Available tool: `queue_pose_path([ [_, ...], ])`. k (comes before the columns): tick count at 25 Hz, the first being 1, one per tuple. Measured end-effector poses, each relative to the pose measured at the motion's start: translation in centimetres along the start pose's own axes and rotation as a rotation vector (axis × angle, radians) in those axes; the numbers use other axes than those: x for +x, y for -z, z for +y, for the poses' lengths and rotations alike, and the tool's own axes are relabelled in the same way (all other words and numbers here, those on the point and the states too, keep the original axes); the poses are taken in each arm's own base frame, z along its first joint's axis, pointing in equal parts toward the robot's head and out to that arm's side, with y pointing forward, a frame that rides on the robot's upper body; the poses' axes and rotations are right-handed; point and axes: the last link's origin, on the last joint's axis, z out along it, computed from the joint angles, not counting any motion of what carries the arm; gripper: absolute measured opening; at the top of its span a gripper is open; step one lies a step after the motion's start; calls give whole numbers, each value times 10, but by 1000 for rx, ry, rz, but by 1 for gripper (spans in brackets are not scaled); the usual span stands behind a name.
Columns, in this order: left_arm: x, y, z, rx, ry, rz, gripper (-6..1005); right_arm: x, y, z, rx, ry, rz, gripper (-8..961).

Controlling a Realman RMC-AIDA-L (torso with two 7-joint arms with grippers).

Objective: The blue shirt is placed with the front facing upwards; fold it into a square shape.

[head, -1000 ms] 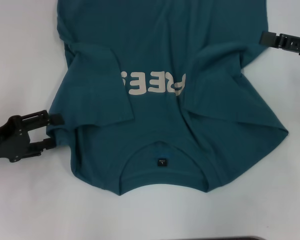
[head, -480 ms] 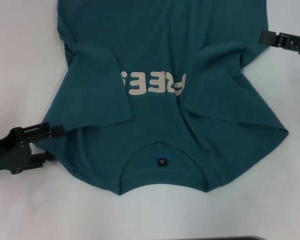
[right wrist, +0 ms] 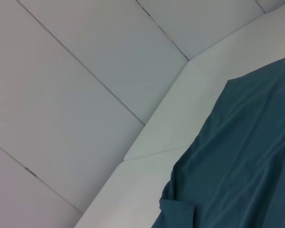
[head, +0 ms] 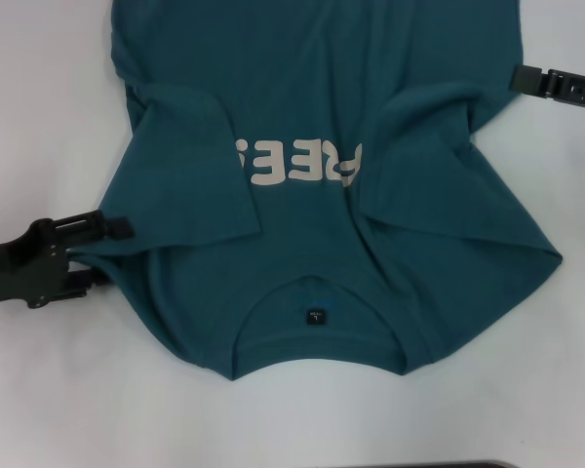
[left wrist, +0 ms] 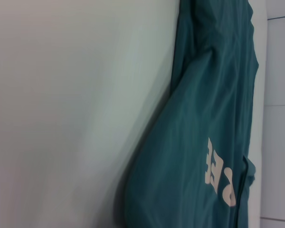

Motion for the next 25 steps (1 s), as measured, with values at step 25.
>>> queue_pose_path([
  [25, 9, -2, 8, 71, -75, 3, 807, 0, 3, 0, -4, -5, -16, 922],
])
